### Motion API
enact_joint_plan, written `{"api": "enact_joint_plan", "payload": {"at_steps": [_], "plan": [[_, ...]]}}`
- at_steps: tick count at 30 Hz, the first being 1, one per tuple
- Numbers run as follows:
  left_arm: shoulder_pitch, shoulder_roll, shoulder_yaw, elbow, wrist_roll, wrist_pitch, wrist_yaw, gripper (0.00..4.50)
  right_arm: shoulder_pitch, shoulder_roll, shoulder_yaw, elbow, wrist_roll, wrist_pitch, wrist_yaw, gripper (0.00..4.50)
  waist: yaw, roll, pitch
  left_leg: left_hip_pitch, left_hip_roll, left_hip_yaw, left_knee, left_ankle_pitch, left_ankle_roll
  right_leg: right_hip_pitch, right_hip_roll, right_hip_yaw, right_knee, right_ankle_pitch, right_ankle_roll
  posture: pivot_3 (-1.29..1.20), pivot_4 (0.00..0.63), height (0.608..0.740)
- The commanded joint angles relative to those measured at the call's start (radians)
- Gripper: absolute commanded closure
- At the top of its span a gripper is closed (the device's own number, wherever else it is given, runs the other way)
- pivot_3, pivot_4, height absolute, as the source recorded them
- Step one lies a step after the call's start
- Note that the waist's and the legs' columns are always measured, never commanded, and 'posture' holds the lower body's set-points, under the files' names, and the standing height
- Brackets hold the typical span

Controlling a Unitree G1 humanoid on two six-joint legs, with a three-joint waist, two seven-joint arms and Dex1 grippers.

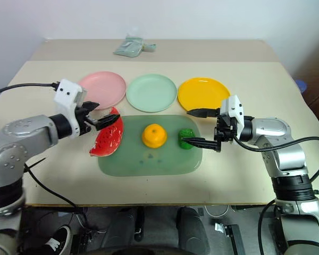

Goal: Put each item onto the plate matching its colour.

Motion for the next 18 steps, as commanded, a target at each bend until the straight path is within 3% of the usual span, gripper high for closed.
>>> {"api": "enact_joint_plan", "payload": {"at_steps": [1, 8, 18], "plan": [[-0.015, -0.047, 0.000, -0.050, 0.033, 0.104, 0.086, 0.00, -0.010, 0.000, -0.018, -0.021, 0.005, -0.010, -0.002, 0.06, -0.005, 0.000, 0.000, 0.000, 0.000, 0.000, 0.000, 0.000, 0.000, 0.000, 0.000, 0.000, 0.000, 0.000, 0.000, 0.00, 0.150, 0.737], [-0.033, -0.108, -0.001, -0.103, 0.111, 0.247, 0.169, 0.00, 0.016, -0.012, -0.040, -0.034, 0.012, -0.004, -0.006, 0.06, -0.001, 0.000, 0.000, 0.000, 0.000, 0.000, 0.000, 0.000, 0.000, 0.000, 0.000, 0.000, 0.000, 0.000, 0.000, 0.00, 0.150, 0.737], [0.040, -0.194, -0.037, -0.134, 0.164, 0.255, 0.183, 0.00, 0.029, -0.005, -0.044, -0.058, 0.021, 0.003, -0.028, 0.06, -0.001, 0.000, 0.000, 0.001, 0.000, 0.000, 0.000, 0.000, 0.000, 0.000, 0.000, 0.000, 0.000, 0.000, 0.000, 0.00, 0.150, 0.737]]}}
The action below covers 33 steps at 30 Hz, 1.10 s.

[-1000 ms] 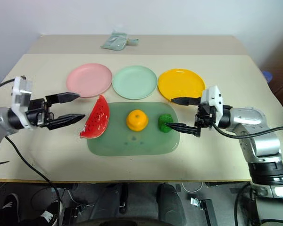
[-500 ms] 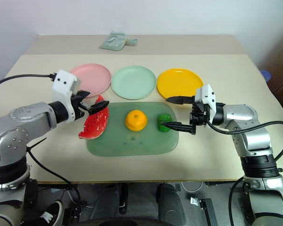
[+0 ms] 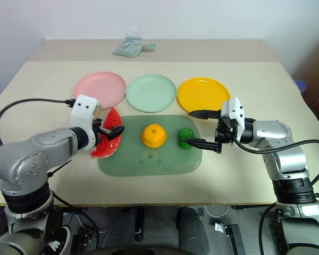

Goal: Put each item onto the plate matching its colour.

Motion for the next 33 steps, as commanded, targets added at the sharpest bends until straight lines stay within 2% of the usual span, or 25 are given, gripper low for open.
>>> {"api": "enact_joint_plan", "payload": {"at_steps": [1, 6, 7, 9, 11, 22, 24, 28, 33], "plan": [[0.000, 0.007, -0.009, -0.043, 0.033, 0.008, 0.002, 0.00, -0.005, -0.003, -0.032, -0.042, 0.023, 0.003, -0.007, 0.06, 0.000, 0.000, 0.000, 0.000, 0.000, 0.000, 0.000, 0.000, 0.000, 0.000, 0.000, 0.000, 0.000, 0.000, 0.000, 0.00, 0.150, 0.737], [0.011, 0.015, -0.028, -0.045, 0.064, -0.004, -0.004, 0.00, 0.007, -0.004, -0.031, -0.044, 0.019, 0.000, -0.013, 0.06, 0.002, 0.000, 0.000, 0.000, 0.000, 0.000, 0.000, 0.000, 0.000, 0.000, 0.000, 0.000, 0.000, 0.000, 0.000, 0.00, 0.150, 0.737], [0.013, 0.004, -0.017, -0.047, 0.065, -0.001, -0.009, 0.54, 0.011, -0.006, -0.033, -0.048, 0.021, 0.001, -0.015, 0.00, 0.001, 0.000, 0.000, 0.000, 0.000, 0.000, 0.000, 0.000, 0.000, 0.000, 0.000, 0.000, 0.000, 0.000, 0.000, 0.00, 0.150, 0.737], [0.012, 0.006, -0.018, -0.044, 0.069, -0.003, -0.020, 1.25, 0.013, -0.007, -0.033, -0.048, 0.018, 0.001, -0.017, 0.00, 0.001, 0.000, 0.000, 0.000, 0.000, 0.000, 0.000, 0.000, 0.000, 0.000, 0.000, 0.000, 0.000, 0.000, 0.000, 0.00, 0.150, 0.737], [0.009, 0.025, -0.039, -0.042, 0.075, -0.012, -0.033, 2.21, 0.017, -0.011, -0.027, -0.048, 0.009, -0.004, -0.017, 0.00, 0.000, 0.000, 0.000, 0.000, 0.000, 0.000, 0.000, 0.000, 0.000, 0.000, 0.000, 0.000, 0.000, 0.000, 0.000, 0.00, 0.150, 0.737], [-0.027, 0.058, -0.070, -0.020, 0.101, -0.060, -0.089, 2.21, 0.021, -0.009, -0.034, -0.060, 0.017, 0.003, -0.029, 0.00, 0.001, 0.000, 0.000, 0.000, 0.000, 0.000, 0.000, 0.000, 0.000, 0.000, 0.000, 0.000, 0.000, 0.000, 0.000, 0.00, 0.150, 0.737], [-0.012, 0.047, -0.062, -0.018, 0.105, -0.065, -0.093, 2.75, 0.020, -0.009, -0.034, -0.063, 0.017, 0.004, -0.032, 0.00, 0.000, 0.000, 0.000, 0.000, 0.000, 0.000, 0.000, 0.000, 0.000, 0.000, 0.000, 0.000, 0.000, 0.000, 0.000, 0.00, 0.150, 0.737], [0.007, 0.040, -0.060, -0.023, 0.111, -0.076, -0.107, 4.29, 0.023, -0.011, -0.035, -0.065, 0.018, 0.005, -0.032, 0.00, 0.001, 0.000, 0.000, 0.000, 0.000, 0.000, 0.000, 0.000, 0.000, 0.000, 0.000, 0.000, 0.000, 0.000, 0.000, 0.00, 0.150, 0.737], [0.003, 0.063, -0.074, -0.013, 0.124, -0.095, -0.119, 4.33, 0.023, -0.010, -0.035, -0.064, 0.016, 0.005, -0.034, 0.00, 0.001, 0.000, 0.000, 0.000, 0.000, 0.000, 0.000, 0.000, 0.000, 0.000, 0.000, 0.000, 0.000, 0.000, 0.000, 0.00, 0.150, 0.737]]}}
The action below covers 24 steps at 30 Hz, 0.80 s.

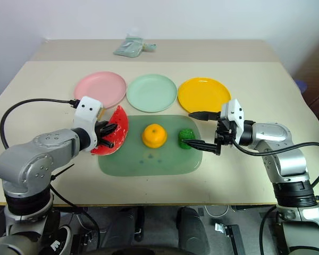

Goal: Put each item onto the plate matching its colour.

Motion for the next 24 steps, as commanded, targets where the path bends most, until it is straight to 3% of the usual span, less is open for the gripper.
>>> {"api": "enact_joint_plan", "payload": {"at_steps": [1, 8, 11, 18, 24], "plan": [[-0.007, 0.021, -0.005, -0.003, 0.020, -0.036, -0.009, 4.33, -0.002, -0.009, -0.032, -0.035, 0.014, -0.005, -0.004, 0.00, 0.000, 0.000, 0.000, 0.000, 0.000, 0.000, 0.000, 0.000, 0.000, 0.000, 0.000, 0.000, 0.000, 0.000, 0.000, 0.00, 0.150, 0.737], [-0.175, 0.097, 0.012, 0.165, 0.054, -0.179, -0.062, 4.33, -0.019, 0.003, -0.020, -0.016, 0.003, -0.016, -0.009, 0.00, 0.001, 0.000, 0.000, 0.000, 0.000, 0.000, 0.000, 0.000, 0.000, 0.000, 0.000, 0.000, 0.000, 0.000, 0.000, 0.00, 0.150, 0.737], [-0.240, 0.096, 0.001, 0.331, 0.090, -0.361, -0.096, 4.33, -0.033, 0.017, -0.016, -0.007, 0.005, -0.020, -0.013, 0.00, 0.000, 0.000, 0.000, 0.000, 0.000, 0.000, 0.000, 0.000, 0.000, 0.000, 0.000, 0.000, 0.000, 0.000, 0.000, 0.00, 0.150, 0.737], [-0.417, 0.051, -0.010, 0.939, 0.221, -0.957, -0.161, 4.33, -0.125, 0.121, -0.025, 0.036, -0.046, -0.089, -0.140, 0.00, 0.000, 0.000, 0.000, 0.000, 0.000, 0.001, 0.000, 0.000, 0.000, 0.000, 0.000, 0.000, 0.000, 0.000, 0.000, 0.00, 0.150, 0.737], [-0.558, 0.038, -0.029, 1.365, 0.310, -1.240, -0.175, 4.33, -0.134, 0.171, -0.002, 0.025, -0.084, -0.120, -0.199, 0.00, 0.002, 0.000, 0.000, -0.002, 0.000, 0.002, 0.000, 0.000, 0.000, -0.001, 0.000, -0.001, -0.002, 0.000, 0.001, 0.00, 0.150, 0.737]]}}
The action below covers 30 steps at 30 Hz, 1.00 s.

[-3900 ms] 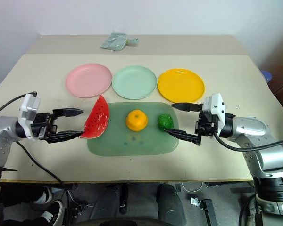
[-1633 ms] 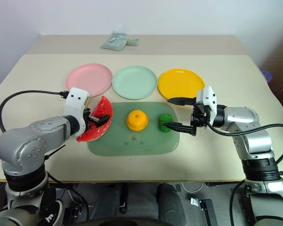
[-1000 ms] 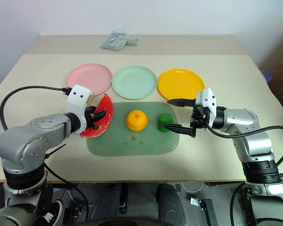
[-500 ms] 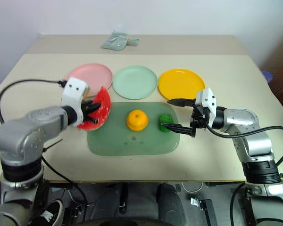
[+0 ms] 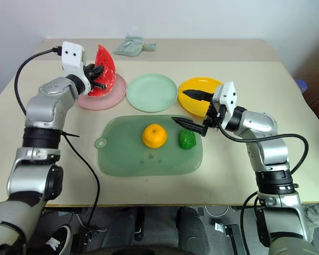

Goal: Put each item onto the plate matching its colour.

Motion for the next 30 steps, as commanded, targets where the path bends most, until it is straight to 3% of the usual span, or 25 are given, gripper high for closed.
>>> {"api": "enact_joint_plan", "payload": {"at_steps": [1, 9, 17, 18, 26, 30], "plan": [[-0.067, -0.001, 0.012, 0.170, 0.041, -0.143, -0.013, 4.33, -0.008, 0.018, -0.007, -0.015, -0.030, -0.040, -0.046, 0.00, -0.001, 0.000, 0.000, 0.000, 0.000, 0.000, 0.000, 0.000, 0.000, 0.000, 0.000, 0.000, 0.000, 0.000, 0.000, 0.00, 0.150, 0.737], [-0.112, -0.006, 0.011, 0.366, 0.080, -0.271, -0.074, 4.33, -0.003, 0.018, -0.014, -0.015, -0.052, -0.045, -0.074, 0.00, -0.001, 0.000, 0.000, 0.000, 0.000, 0.001, 0.000, 0.000, 0.000, 0.000, 0.000, 0.000, 0.001, 0.000, 0.000, 0.00, 0.150, 0.737], [-0.115, 0.009, 0.014, 0.310, 0.082, -0.247, -0.127, 0.40, -0.008, 0.018, -0.012, -0.010, -0.052, -0.042, -0.071, 0.00, -0.003, 0.000, 0.000, 0.000, 0.000, 0.001, 0.000, 0.000, 0.000, 0.000, 0.000, 0.000, 0.001, 0.000, 0.001, 0.00, 0.150, 0.737], [-0.110, 0.014, 0.004, 0.289, 0.098, -0.252, -0.126, 0.06, -0.009, 0.018, -0.012, -0.009, -0.053, -0.042, -0.070, 0.00, -0.002, 0.000, 0.000, 0.000, 0.000, 0.001, 0.000, 0.000, 0.000, 0.000, 0.000, 0.000, 0.001, 0.000, 0.001, 0.00, 0.150, 0.737], [-0.121, 0.020, 0.076, 0.088, 0.013, -0.196, -0.176, 0.06, -0.015, 0.018, -0.012, 0.000, -0.052, -0.044, -0.066, 0.00, -0.003, 0.000, 0.000, 0.000, 0.000, 0.001, 0.000, 0.000, 0.000, 0.000, 0.000, 0.000, 0.001, 0.000, 0.001, 0.00, 0.150, 0.737], [-0.079, 0.033, 0.082, -0.057, -0.088, -0.147, -0.361, 0.06, -0.019, 0.008, -0.021, -0.003, -0.043, -0.030, -0.062, 0.00, -0.004, 0.000, 0.000, 0.000, 0.000, 0.001, 0.000, 0.000, 0.000, 0.000, 0.000, 0.000, 0.001, 0.000, 0.001, 0.00, 0.150, 0.737]]}}
